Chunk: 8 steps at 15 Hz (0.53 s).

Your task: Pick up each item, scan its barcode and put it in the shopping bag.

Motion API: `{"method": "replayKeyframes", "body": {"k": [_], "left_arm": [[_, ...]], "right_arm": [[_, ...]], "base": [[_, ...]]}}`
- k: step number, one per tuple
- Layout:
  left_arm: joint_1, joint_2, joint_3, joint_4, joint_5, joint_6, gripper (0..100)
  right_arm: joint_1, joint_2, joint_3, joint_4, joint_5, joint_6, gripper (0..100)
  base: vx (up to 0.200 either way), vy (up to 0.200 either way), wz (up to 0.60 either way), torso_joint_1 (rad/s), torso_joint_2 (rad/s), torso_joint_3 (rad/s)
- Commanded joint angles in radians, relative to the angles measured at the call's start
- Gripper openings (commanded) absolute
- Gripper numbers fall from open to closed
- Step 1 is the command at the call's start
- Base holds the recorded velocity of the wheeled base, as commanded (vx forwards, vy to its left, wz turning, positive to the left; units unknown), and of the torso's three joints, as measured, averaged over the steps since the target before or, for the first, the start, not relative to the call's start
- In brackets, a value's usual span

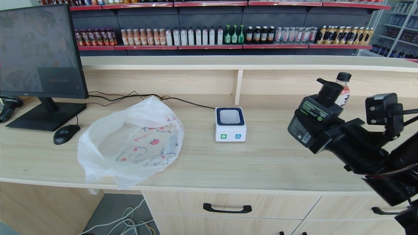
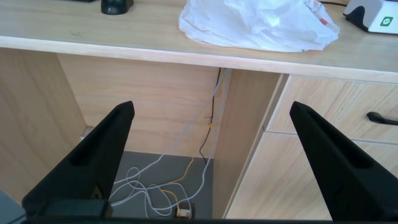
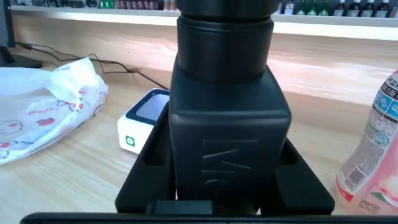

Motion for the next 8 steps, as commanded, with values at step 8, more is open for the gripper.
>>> {"method": "replayKeyframes", "body": {"k": [8], "left_arm": [[0.0, 0.0, 0.0, -0.001, 0.0, 0.0, 100]], "right_arm": [[0.171, -0.121, 0.085, -0.003, 0.104, 0.283, 0]], "base": [[0.0, 0.0, 0.0, 0.0, 0.0, 0.0]]}}
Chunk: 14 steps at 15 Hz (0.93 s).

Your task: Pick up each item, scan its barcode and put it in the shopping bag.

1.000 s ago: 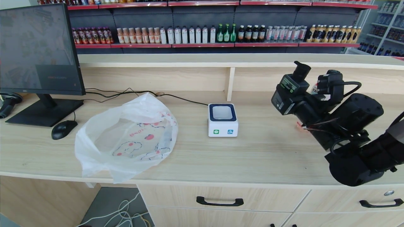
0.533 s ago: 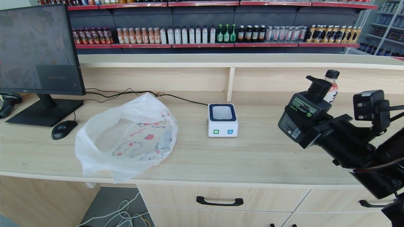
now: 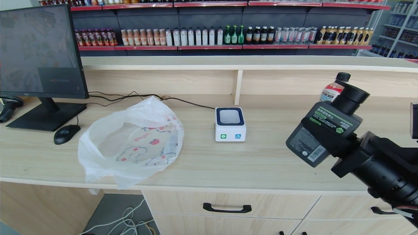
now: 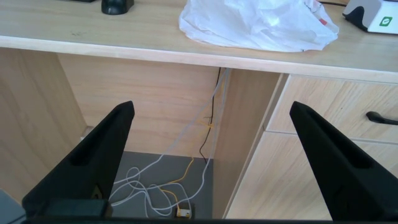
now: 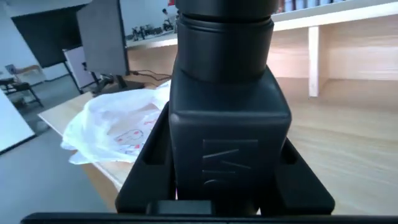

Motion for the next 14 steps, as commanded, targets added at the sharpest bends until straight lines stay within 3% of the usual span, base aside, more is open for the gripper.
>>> {"method": "replayKeyframes", "body": {"k": [1, 3, 7, 9, 14], "left_arm": [[0.0, 0.0, 0.0, 0.0, 0.0, 0.0, 100], [0.0, 0.0, 0.0, 0.0, 0.0, 0.0, 100], [0.0, 0.0, 0.0, 0.0, 0.0, 0.0, 100], [0.0, 0.0, 0.0, 0.0, 0.0, 0.0, 100], [0.0, 0.0, 0.0, 0.0, 0.0, 0.0, 100]], "right_arm": [[0.059, 0.042, -0.044, -0.001, 0.037, 0.068, 0], [0.092, 0.057, -0.081, -0.001, 0.074, 0.165, 0], [0.284, 0.045, -0.13, -0.001, 0.103, 0.33, 0], [0.365, 0.037, -0.158, -0.001, 0.103, 0.38, 0], [0.468, 0.032, -0.207, -0.001, 0.103, 0.404, 0]], "base": [[0.0, 0.0, 0.0, 0.0, 0.0, 0.0], [0.0, 0.0, 0.0, 0.0, 0.0, 0.0], [0.0, 0.0, 0.0, 0.0, 0.0, 0.0], [0.0, 0.0, 0.0, 0.0, 0.0, 0.0], [0.0, 0.0, 0.0, 0.0, 0.0, 0.0]]}}
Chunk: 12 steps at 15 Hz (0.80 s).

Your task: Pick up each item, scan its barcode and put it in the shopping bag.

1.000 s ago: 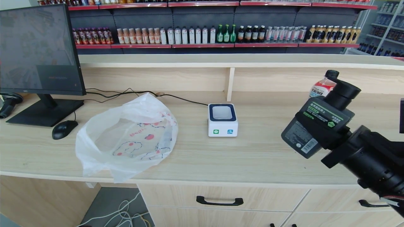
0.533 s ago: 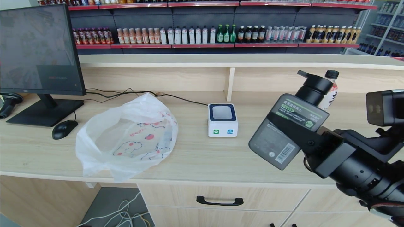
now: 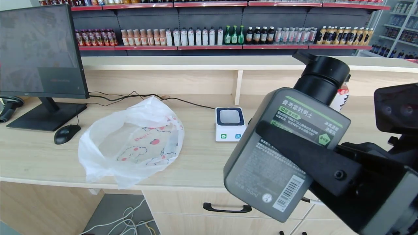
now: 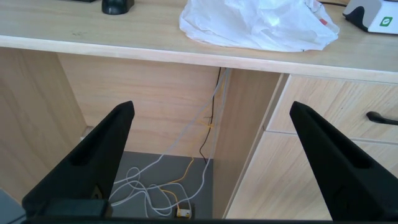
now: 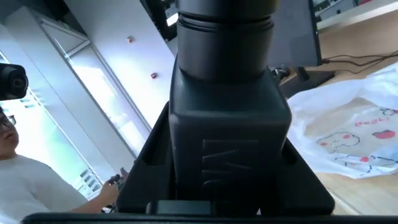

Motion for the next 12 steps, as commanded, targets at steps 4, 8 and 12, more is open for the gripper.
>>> {"method": "replayKeyframes", "body": {"k": [4, 8, 12], "left_arm": [[0.0, 0.0, 0.0, 0.0, 0.0, 0.0, 100], [0.0, 0.0, 0.0, 0.0, 0.0, 0.0, 100], [0.0, 0.0, 0.0, 0.0, 0.0, 0.0, 100]], "right_arm": [[0.037, -0.005, -0.016, 0.0, 0.0, 0.031, 0], [0.037, -0.021, -0.022, 0.0, 0.0, 0.061, 0], [0.037, -0.025, -0.023, 0.0, 0.0, 0.089, 0]], "base": [[0.0, 0.0, 0.0, 0.0, 0.0, 0.0], [0.0, 0.0, 0.0, 0.0, 0.0, 0.0], [0.0, 0.0, 0.0, 0.0, 0.0, 0.0]]}}
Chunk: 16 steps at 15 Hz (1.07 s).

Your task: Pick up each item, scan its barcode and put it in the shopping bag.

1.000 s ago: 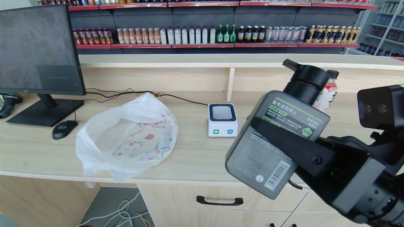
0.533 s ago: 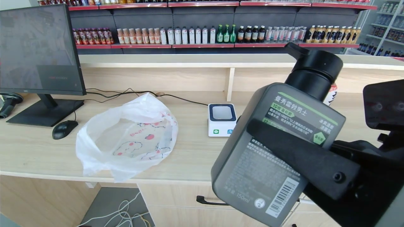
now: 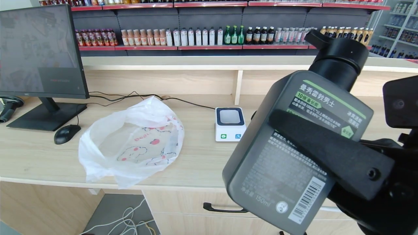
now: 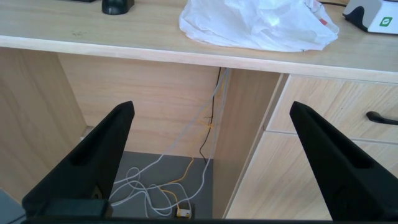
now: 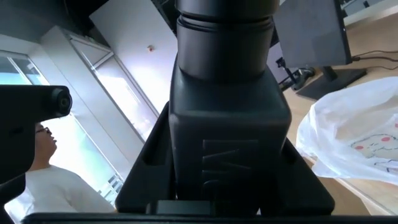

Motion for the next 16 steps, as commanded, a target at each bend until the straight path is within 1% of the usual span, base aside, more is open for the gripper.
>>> {"method": "replayKeyframes", "body": {"k": [1, 10, 11, 13, 15, 16], "left_arm": [[0.0, 0.0, 0.0, 0.0, 0.0, 0.0, 100], [0.0, 0.0, 0.0, 0.0, 0.0, 0.0, 100], [0.0, 0.0, 0.0, 0.0, 0.0, 0.0, 100], [0.0, 0.0, 0.0, 0.0, 0.0, 0.0, 100], [0.0, 0.0, 0.0, 0.0, 0.0, 0.0, 100], [0.0, 0.0, 0.0, 0.0, 0.0, 0.0, 100]], "right_arm": [[0.0, -0.002, -0.001, -0.001, 0.0, 0.001, 0], [0.0, 0.001, 0.004, -0.001, 0.0, -0.013, 0], [0.0, 0.004, 0.002, -0.001, 0.0, -0.028, 0], [-0.001, 0.027, -0.006, -0.001, 0.0, -0.106, 0], [0.0, 0.045, -0.009, -0.001, -0.004, -0.146, 0], [-0.003, 0.065, -0.012, -0.001, -0.006, -0.191, 0]], "base": [[0.0, 0.0, 0.0, 0.0, 0.0, 0.0], [0.0, 0.0, 0.0, 0.0, 0.0, 0.0], [0.0, 0.0, 0.0, 0.0, 0.0, 0.0], [0.0, 0.0, 0.0, 0.0, 0.0, 0.0], [0.0, 0.0, 0.0, 0.0, 0.0, 0.0], [0.0, 0.0, 0.0, 0.0, 0.0, 0.0]]}}
